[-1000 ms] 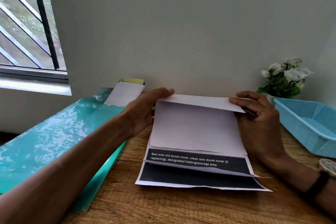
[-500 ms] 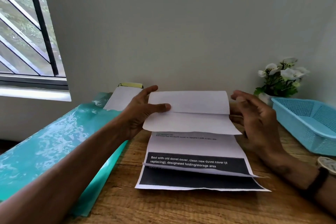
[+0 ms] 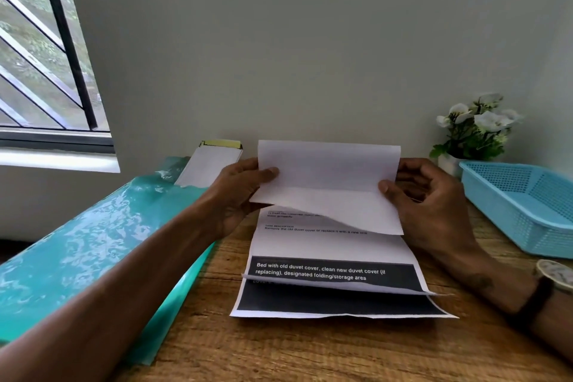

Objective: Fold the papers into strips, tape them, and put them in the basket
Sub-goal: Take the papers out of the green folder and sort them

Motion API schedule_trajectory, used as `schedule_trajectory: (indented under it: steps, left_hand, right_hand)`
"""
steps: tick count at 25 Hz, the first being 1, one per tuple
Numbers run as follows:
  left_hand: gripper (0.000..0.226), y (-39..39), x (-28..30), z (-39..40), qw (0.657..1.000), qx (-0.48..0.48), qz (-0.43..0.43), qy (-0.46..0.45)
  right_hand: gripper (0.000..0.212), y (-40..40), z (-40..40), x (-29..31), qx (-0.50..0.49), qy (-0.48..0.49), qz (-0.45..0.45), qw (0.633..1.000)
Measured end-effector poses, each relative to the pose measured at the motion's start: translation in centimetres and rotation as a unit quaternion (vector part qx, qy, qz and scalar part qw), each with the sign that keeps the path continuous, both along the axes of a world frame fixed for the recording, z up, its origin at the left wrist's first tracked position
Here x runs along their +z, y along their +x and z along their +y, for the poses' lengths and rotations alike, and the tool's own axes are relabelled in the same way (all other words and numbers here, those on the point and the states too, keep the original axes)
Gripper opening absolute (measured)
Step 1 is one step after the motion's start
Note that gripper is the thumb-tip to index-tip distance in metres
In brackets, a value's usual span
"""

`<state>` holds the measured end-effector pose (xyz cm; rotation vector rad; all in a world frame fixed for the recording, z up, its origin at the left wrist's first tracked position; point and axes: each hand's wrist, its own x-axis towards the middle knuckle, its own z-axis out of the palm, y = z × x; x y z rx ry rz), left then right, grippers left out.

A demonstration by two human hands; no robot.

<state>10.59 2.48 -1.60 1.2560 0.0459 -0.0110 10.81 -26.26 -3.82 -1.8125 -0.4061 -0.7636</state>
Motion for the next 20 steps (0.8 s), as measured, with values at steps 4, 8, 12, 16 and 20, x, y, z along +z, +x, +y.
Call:
schedule_trajectory:
  steps: [4,8,12,16,20]
  left_hand:
    - [0.055,0.0,0.7,0.0,0.988,0.007,0.029,-0.152]
    - [0.053,-0.5,1.3,-0.1,0.973,-0.045,0.037,-0.225]
    - [0.046,-0.4,0.4,-1.5,0.978,0.015,0.049,-0.2]
    - [0.033,-0.2,-0.3,-2.0,0.978,0.046,0.04,-0.198]
    - [0.028,-0.5,-0.3,-3.1,0.976,0.039,-0.004,-0.213]
  right_hand:
    - [0.022,0.0,-0.2,-0.4,-0.002,-0.028,-0.02,0.999]
    - [0.019,0.1,-0.1,-0.9,0.032,-0.084,-0.047,0.995]
    - [0.028,0.1,0.0,-1.2,0.049,-0.129,-0.084,0.987]
    - [0.03,-0.3,0.3,-0.8,0.072,-0.028,-0.01,0.997]
    - [0.049,-0.6,0.7,0.4,0.211,0.186,0.182,0.942]
